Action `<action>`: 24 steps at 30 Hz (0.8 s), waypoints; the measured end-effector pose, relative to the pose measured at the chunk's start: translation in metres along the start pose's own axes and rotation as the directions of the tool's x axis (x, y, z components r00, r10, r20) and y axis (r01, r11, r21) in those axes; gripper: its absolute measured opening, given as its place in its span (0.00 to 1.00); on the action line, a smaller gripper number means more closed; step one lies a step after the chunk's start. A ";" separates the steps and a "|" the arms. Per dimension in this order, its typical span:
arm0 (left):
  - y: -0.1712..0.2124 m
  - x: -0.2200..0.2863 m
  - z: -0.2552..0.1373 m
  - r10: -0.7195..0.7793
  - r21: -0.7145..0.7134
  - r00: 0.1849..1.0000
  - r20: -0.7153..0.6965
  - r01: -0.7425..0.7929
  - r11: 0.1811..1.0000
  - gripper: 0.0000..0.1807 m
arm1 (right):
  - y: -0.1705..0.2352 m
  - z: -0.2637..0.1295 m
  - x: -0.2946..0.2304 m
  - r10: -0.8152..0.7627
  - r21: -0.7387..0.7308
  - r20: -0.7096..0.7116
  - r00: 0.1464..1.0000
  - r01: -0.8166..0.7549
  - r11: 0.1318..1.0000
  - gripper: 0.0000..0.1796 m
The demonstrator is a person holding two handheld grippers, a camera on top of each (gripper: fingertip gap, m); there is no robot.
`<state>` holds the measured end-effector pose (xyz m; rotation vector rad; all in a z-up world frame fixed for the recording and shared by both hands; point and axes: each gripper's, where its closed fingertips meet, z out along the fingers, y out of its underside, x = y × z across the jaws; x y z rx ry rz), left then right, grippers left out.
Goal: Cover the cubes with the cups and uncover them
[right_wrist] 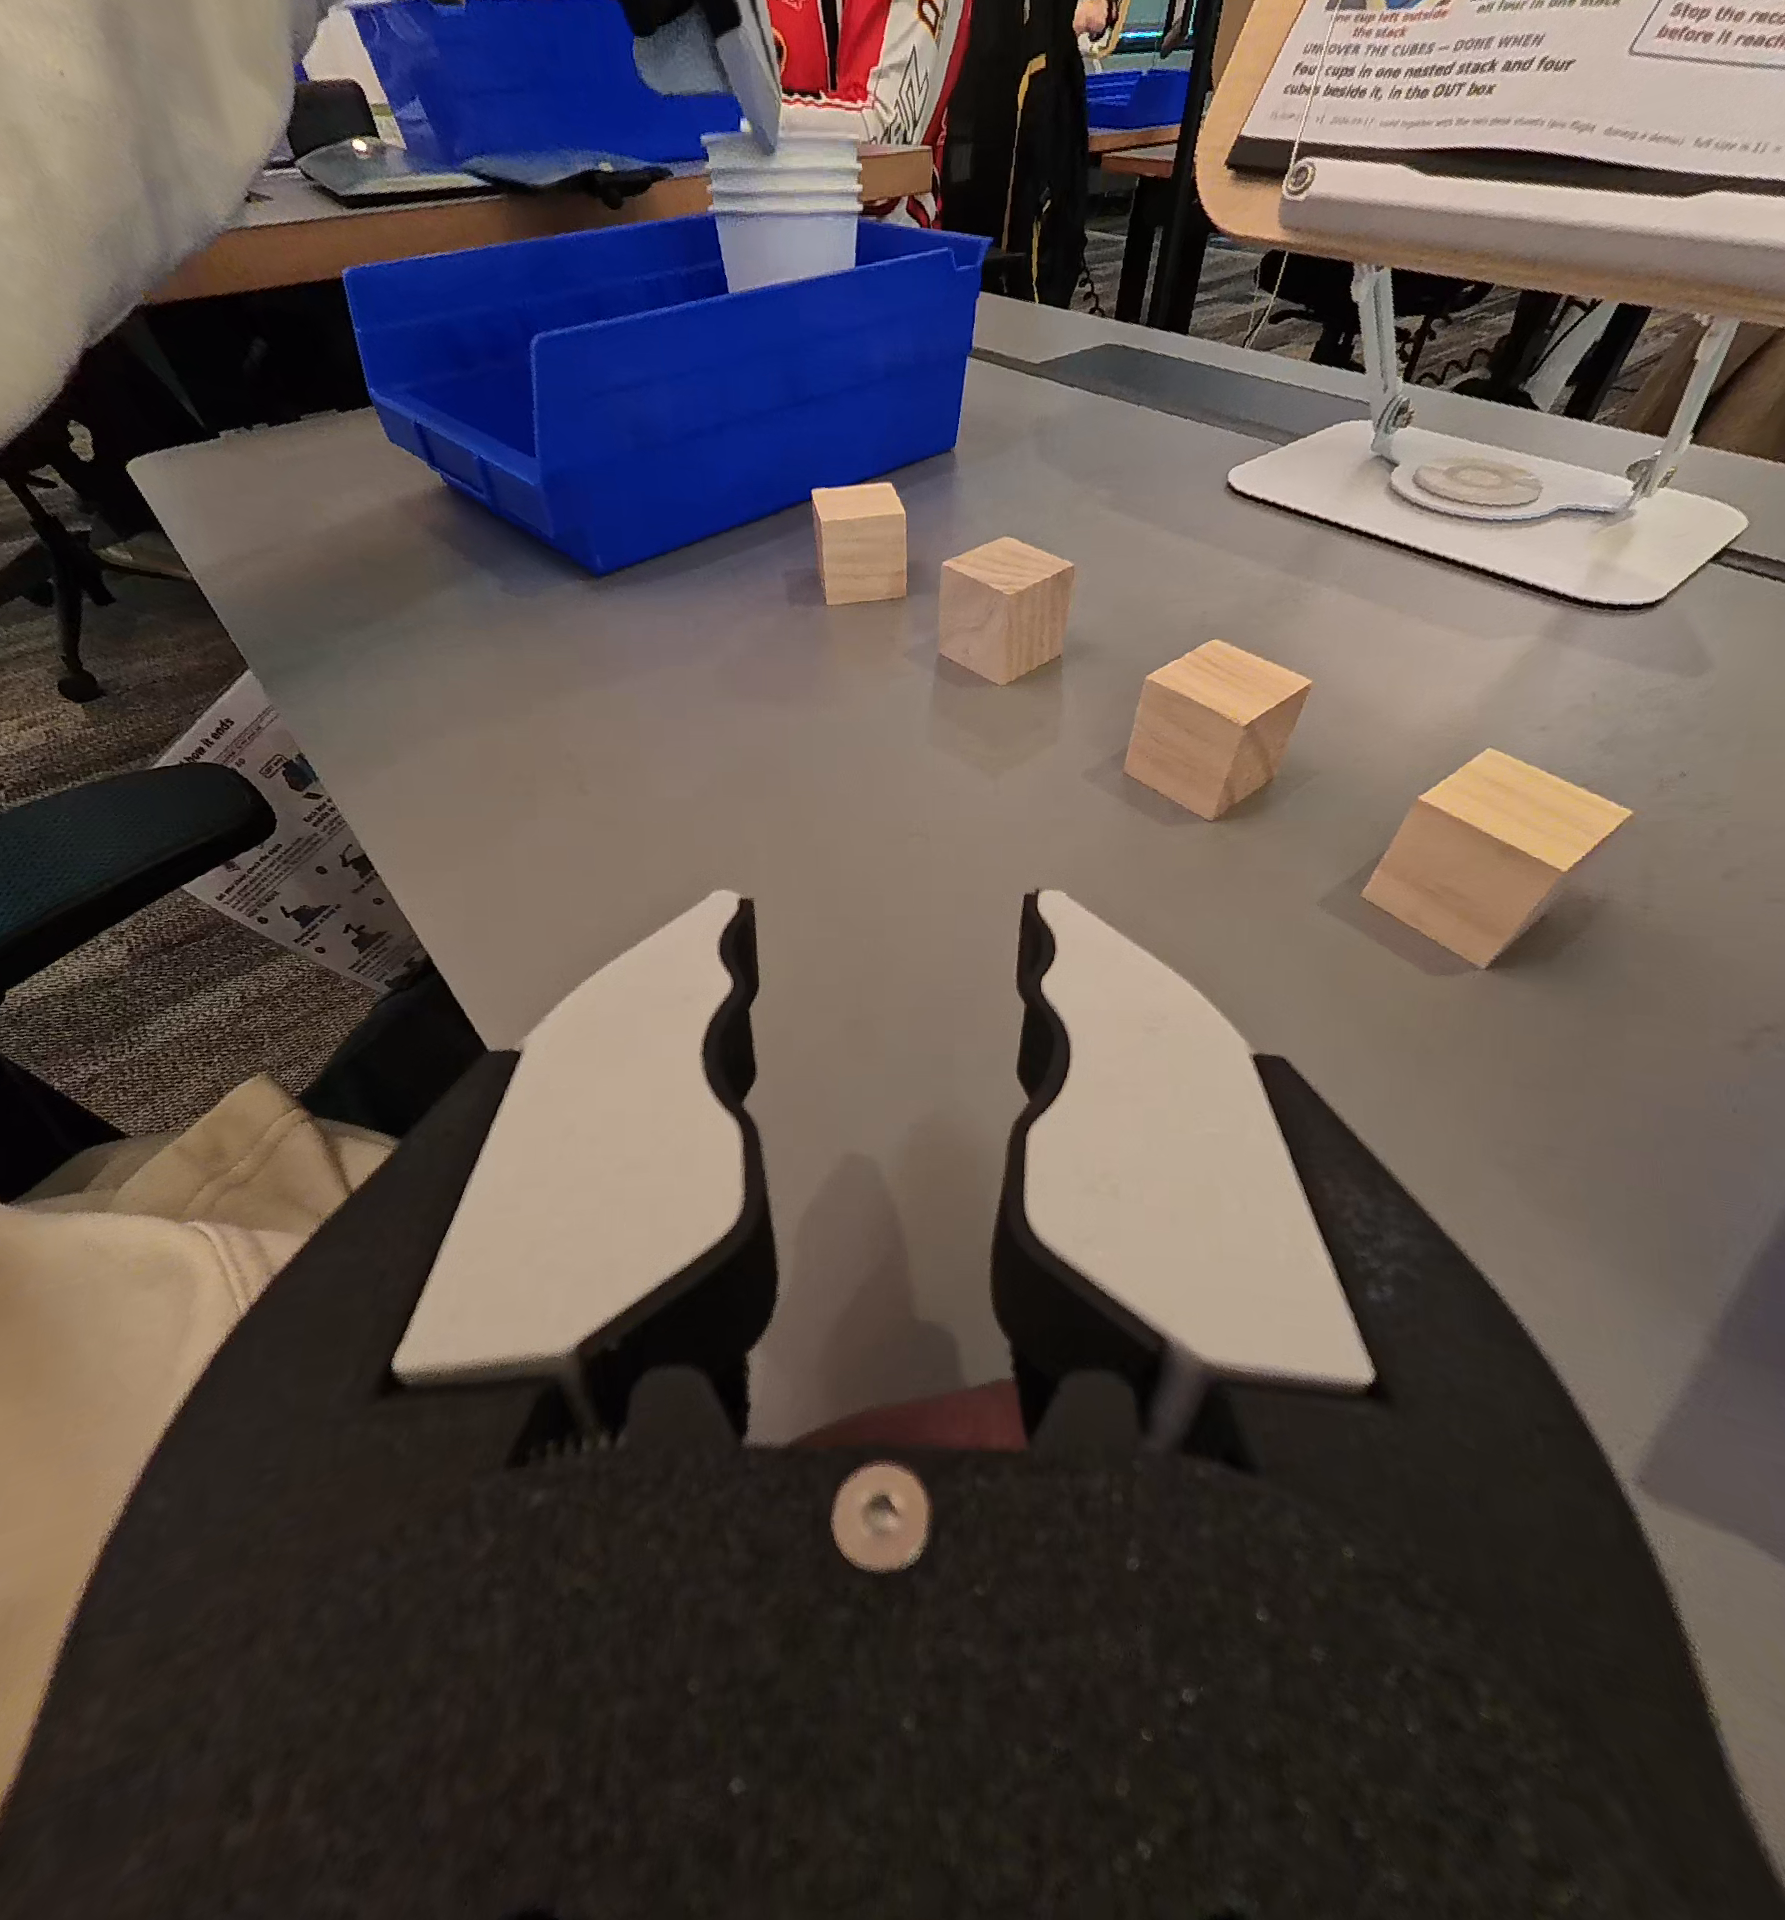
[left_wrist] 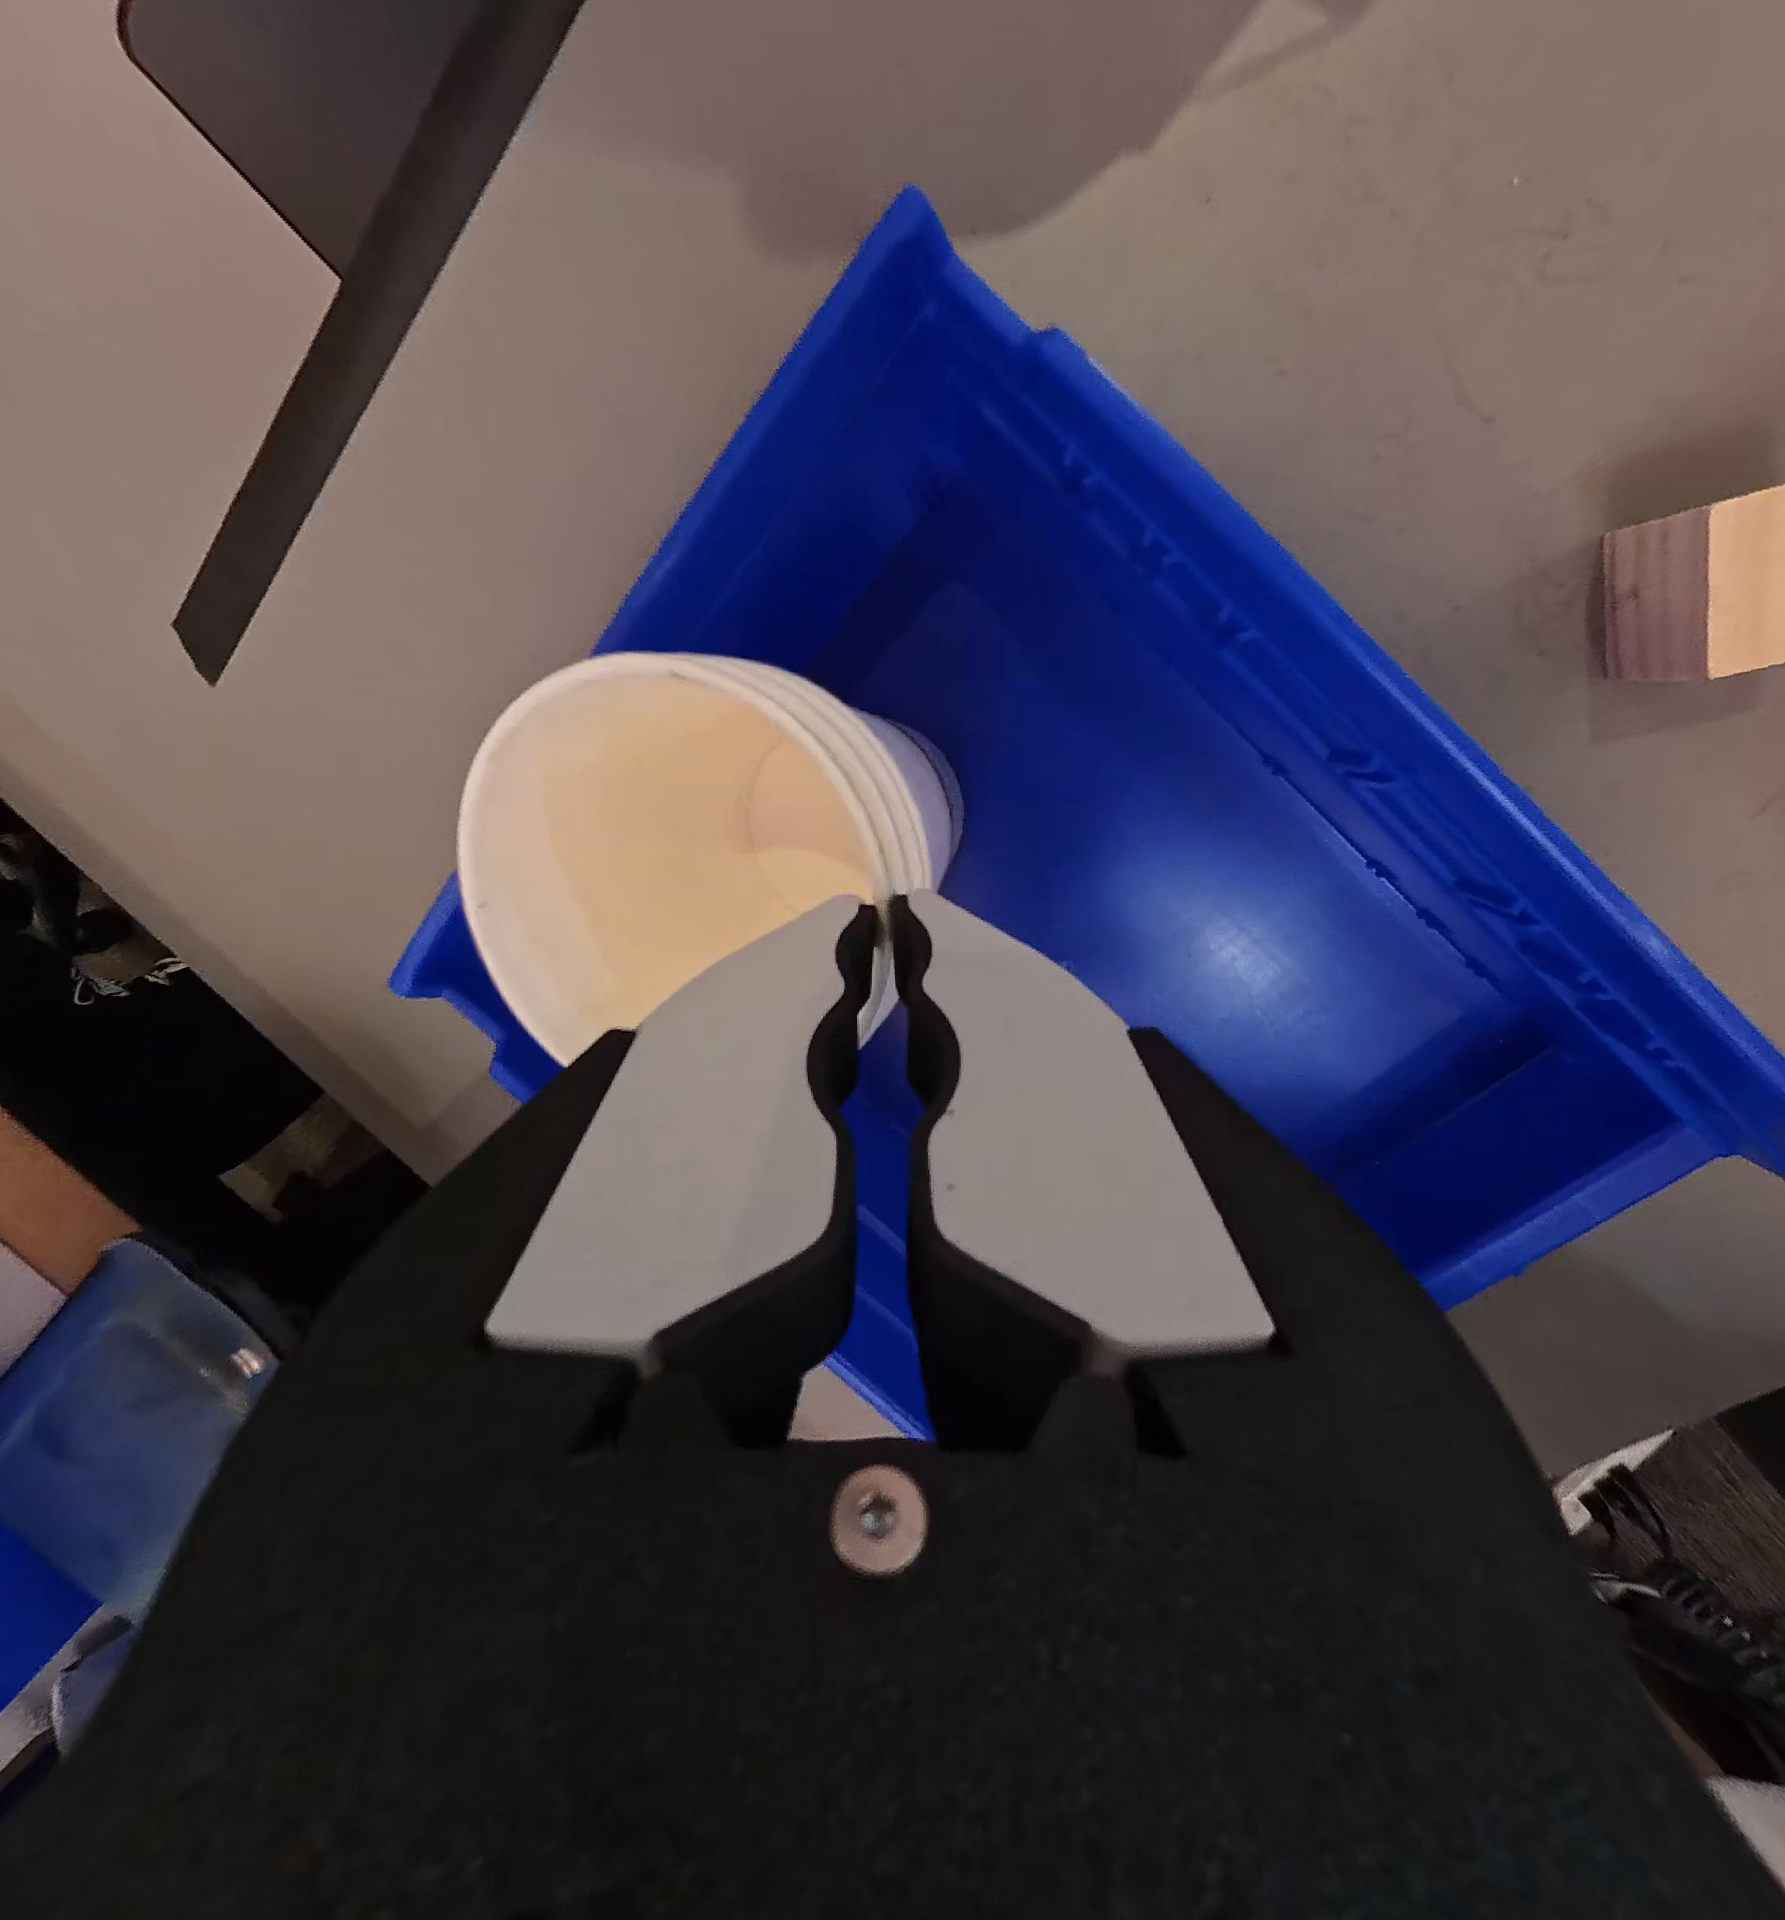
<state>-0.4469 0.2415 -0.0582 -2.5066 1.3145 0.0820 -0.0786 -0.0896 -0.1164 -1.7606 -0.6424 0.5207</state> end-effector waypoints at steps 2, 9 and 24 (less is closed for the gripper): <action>-0.001 -0.002 -0.005 -0.002 0.001 1.000 0.005 0.002 1.000 0.02 | 0.000 0.000 0.000 0.000 -0.001 0.000 1.000 0.000 1.000 0.26; -0.008 -0.005 -0.028 0.014 0.021 1.000 0.025 -0.015 1.000 0.02 | 0.001 0.001 -0.001 -0.002 -0.010 0.005 1.000 0.002 1.000 0.26; -0.047 0.020 -0.158 0.078 0.328 0.985 0.154 -0.126 0.936 0.02 | -0.001 -0.002 -0.001 0.028 0.001 0.013 1.000 -0.028 1.000 0.26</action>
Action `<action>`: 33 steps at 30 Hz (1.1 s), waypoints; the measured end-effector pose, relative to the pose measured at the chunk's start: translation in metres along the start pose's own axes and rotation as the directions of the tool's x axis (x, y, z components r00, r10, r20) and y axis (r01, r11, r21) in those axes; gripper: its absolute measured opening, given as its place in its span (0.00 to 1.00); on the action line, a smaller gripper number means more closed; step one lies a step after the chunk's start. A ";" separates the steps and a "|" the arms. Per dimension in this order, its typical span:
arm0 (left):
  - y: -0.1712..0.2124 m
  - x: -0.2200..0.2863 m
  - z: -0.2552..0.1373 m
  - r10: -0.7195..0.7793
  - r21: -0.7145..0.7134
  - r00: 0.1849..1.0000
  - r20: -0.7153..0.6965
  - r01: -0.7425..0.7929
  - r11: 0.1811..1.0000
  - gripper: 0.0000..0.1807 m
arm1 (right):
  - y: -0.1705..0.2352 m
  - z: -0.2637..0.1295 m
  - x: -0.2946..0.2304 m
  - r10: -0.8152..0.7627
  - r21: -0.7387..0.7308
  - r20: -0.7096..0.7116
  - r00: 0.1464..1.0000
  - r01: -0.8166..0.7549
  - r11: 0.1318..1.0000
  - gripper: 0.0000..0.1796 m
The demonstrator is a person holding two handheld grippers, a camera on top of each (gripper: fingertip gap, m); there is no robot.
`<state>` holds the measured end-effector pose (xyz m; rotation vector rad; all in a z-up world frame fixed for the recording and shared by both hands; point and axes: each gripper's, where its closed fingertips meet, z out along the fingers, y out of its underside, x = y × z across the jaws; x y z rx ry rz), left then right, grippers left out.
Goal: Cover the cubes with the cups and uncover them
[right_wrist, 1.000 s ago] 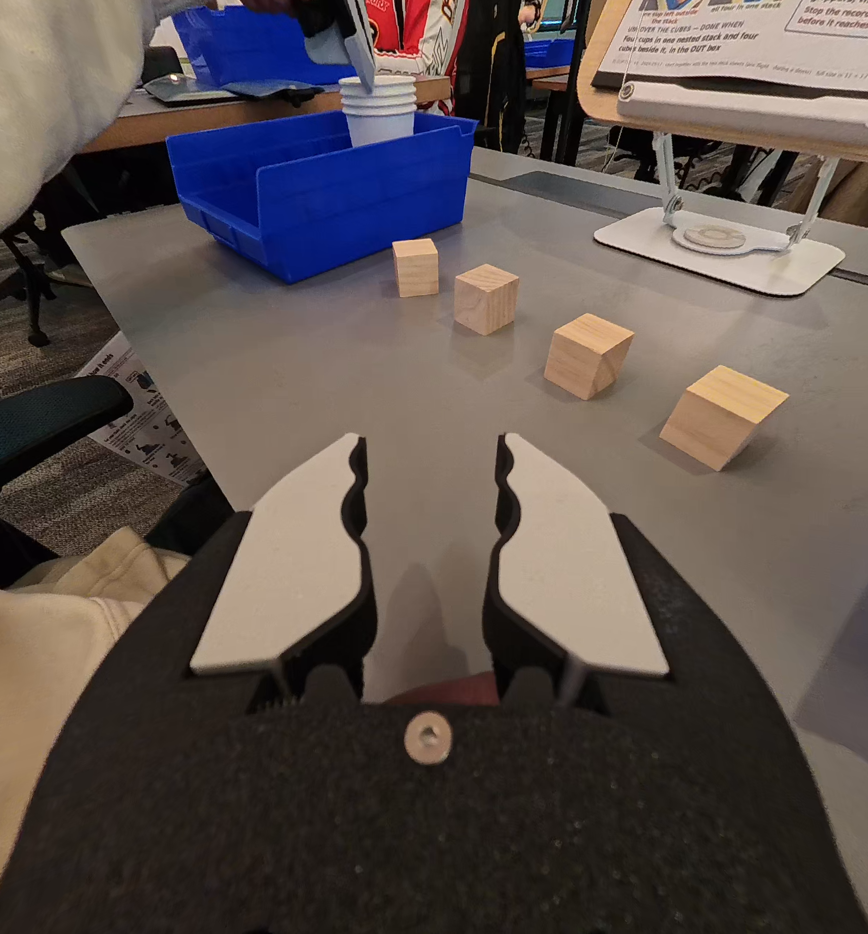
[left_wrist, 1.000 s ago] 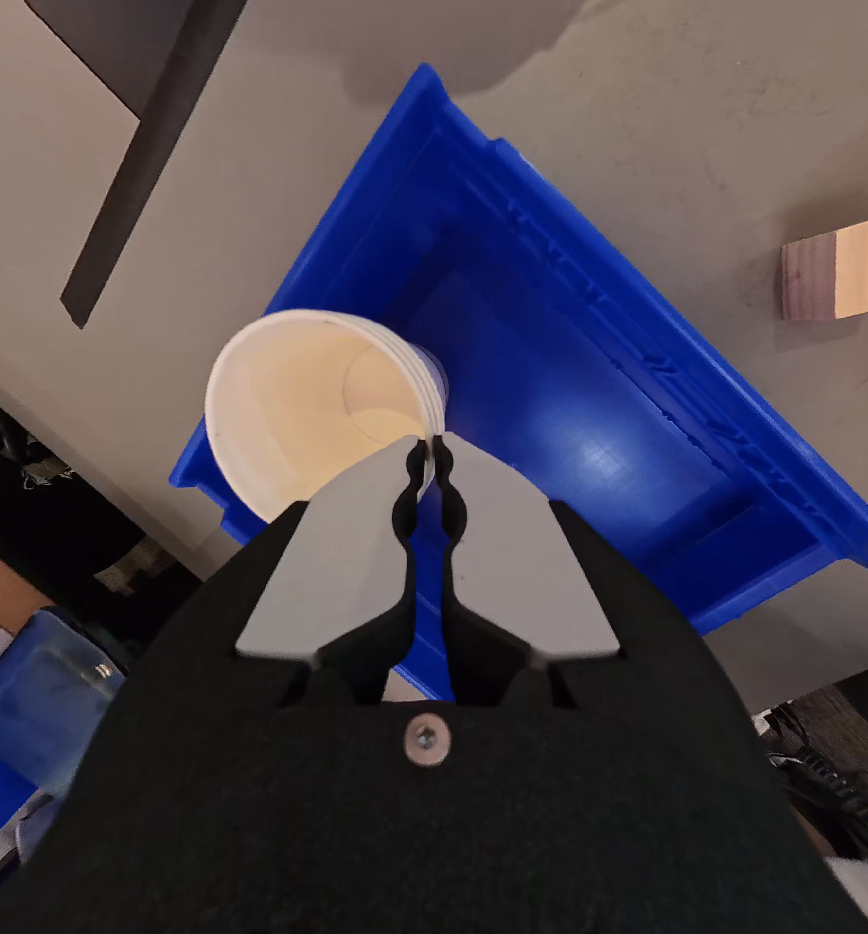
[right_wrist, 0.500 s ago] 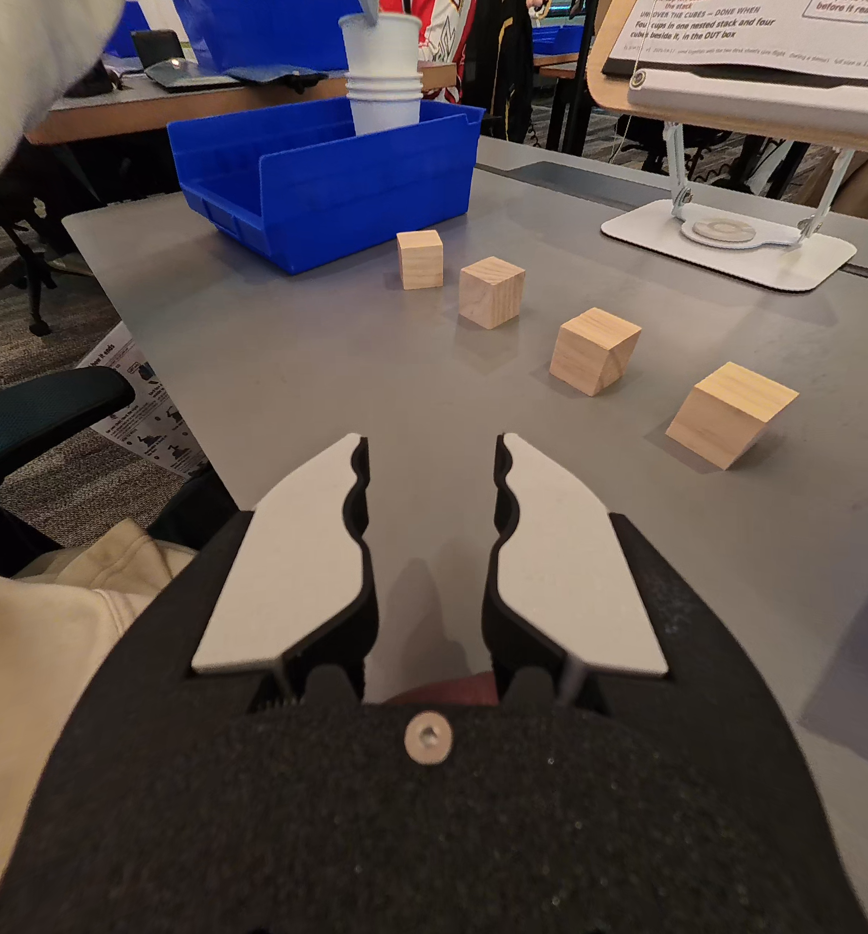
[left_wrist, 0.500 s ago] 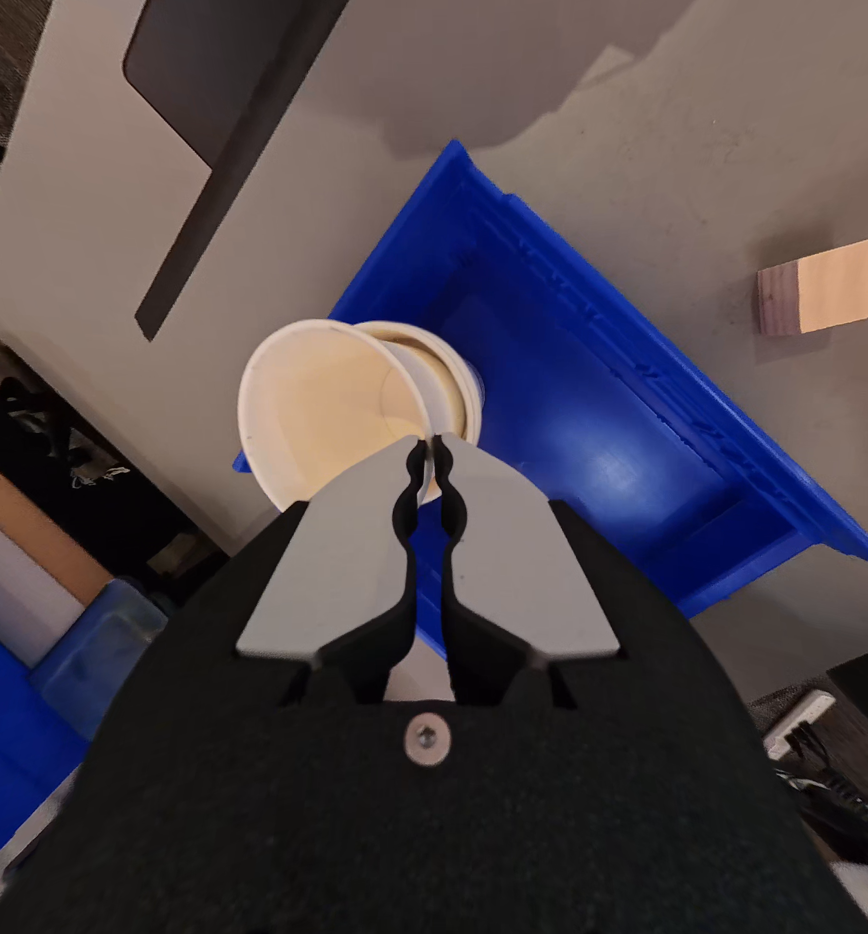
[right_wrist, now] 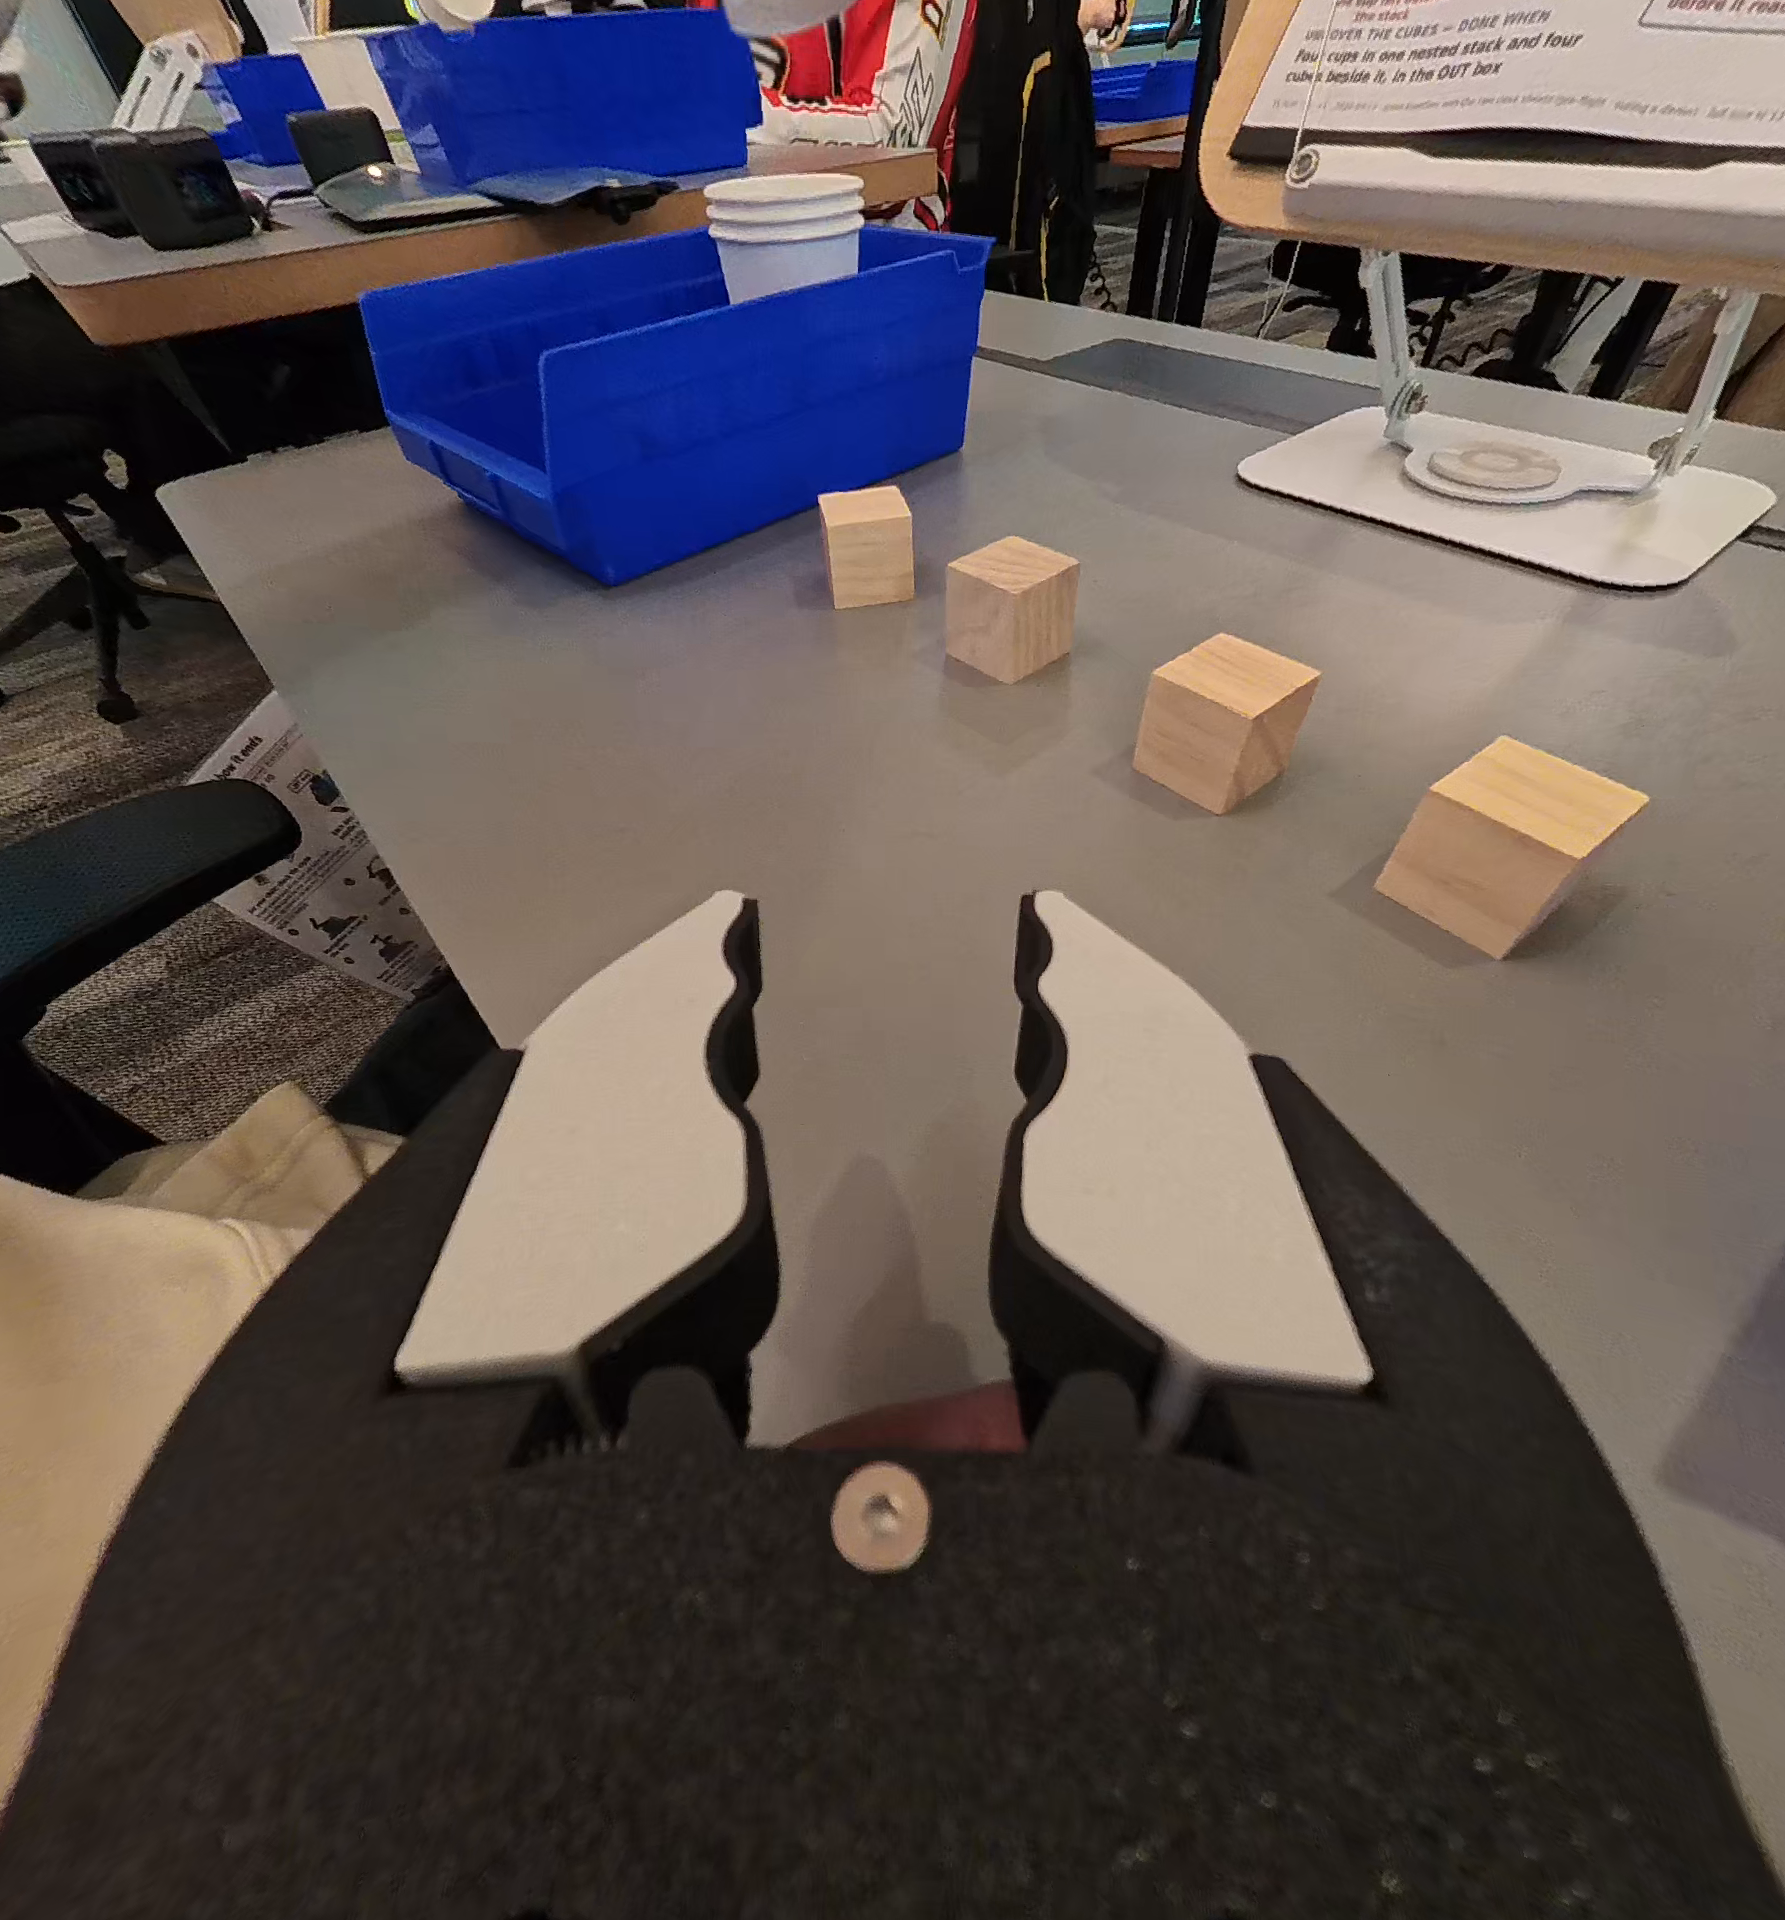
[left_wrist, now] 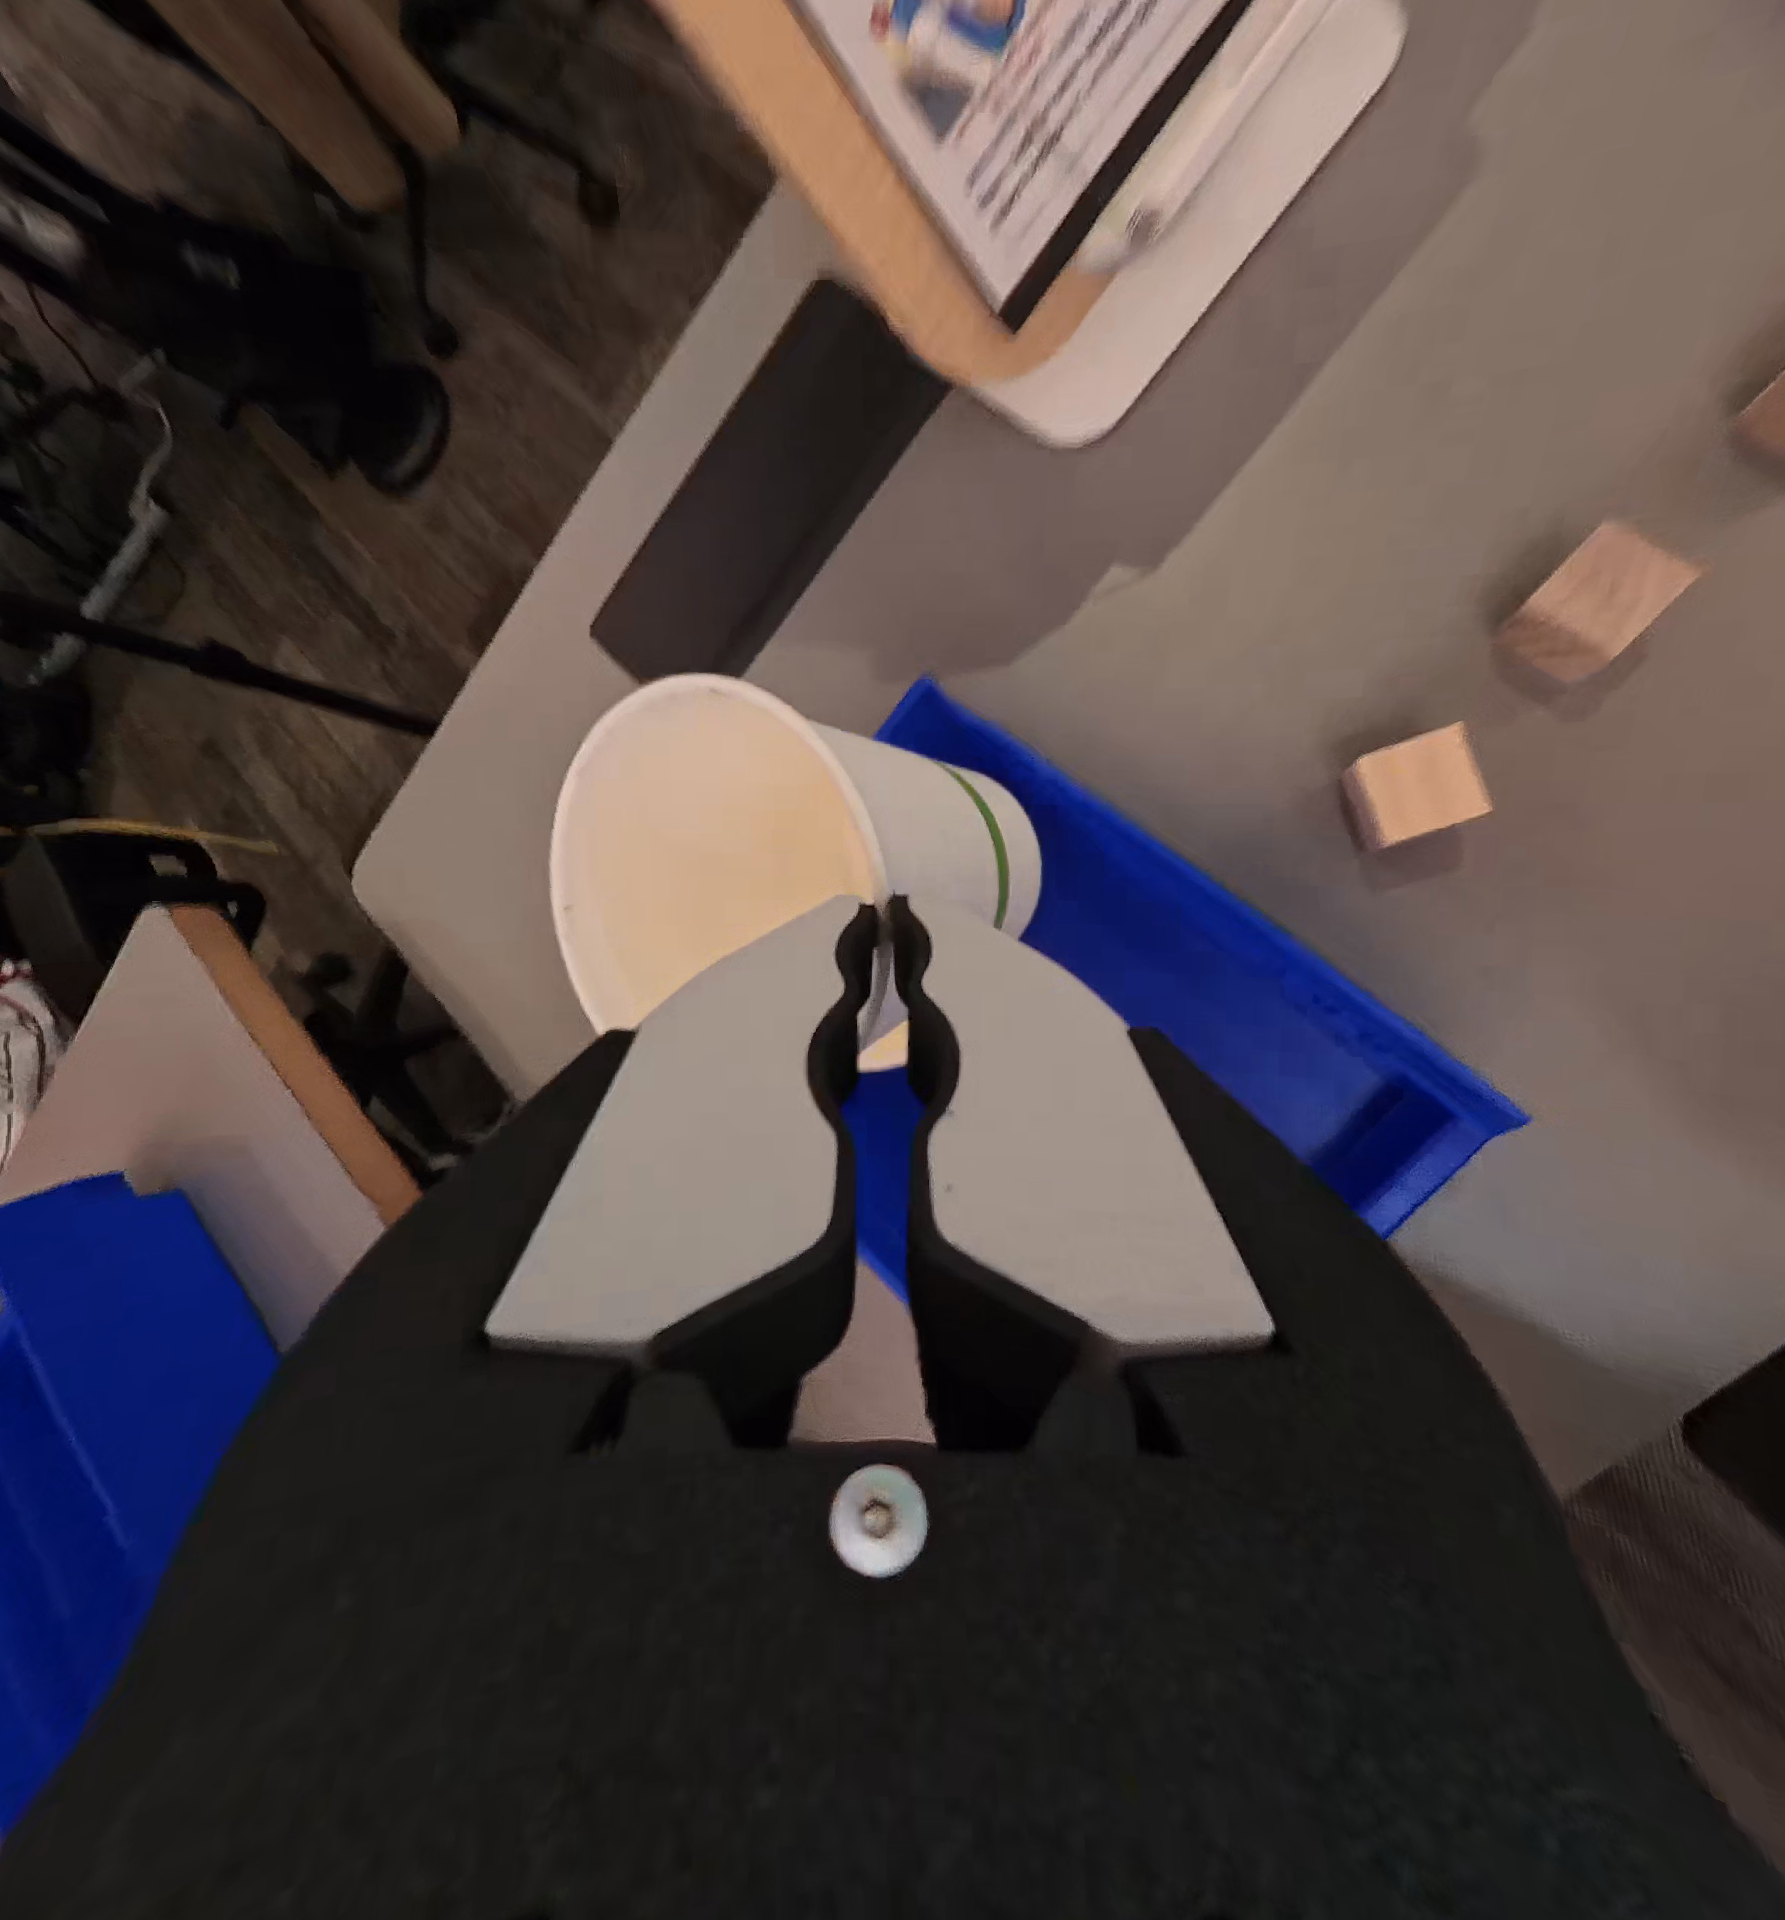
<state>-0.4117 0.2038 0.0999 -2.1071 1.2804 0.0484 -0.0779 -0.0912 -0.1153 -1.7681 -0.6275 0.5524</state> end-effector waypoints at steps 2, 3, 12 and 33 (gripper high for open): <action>-0.016 0.019 -0.011 0.004 0.123 1.000 -0.017 -0.002 0.992 0.02 | 0.000 0.000 -0.001 0.002 0.000 0.003 1.000 -0.002 1.000 0.26; -0.025 0.032 -0.016 0.006 0.203 1.000 -0.031 0.001 0.979 0.02 | 0.000 0.000 -0.001 0.006 0.001 0.006 1.000 -0.006 1.000 0.26; -0.064 0.176 -0.036 -0.129 0.666 0.936 -0.328 0.326 0.671 0.02 | -0.009 0.004 -0.012 0.235 0.031 0.192 0.953 -0.246 0.969 0.26; 0.003 0.315 0.063 -0.044 0.434 0.971 -0.237 0.146 0.889 0.02 | -0.013 0.012 -0.010 0.316 0.048 0.259 0.913 -0.339 0.939 0.26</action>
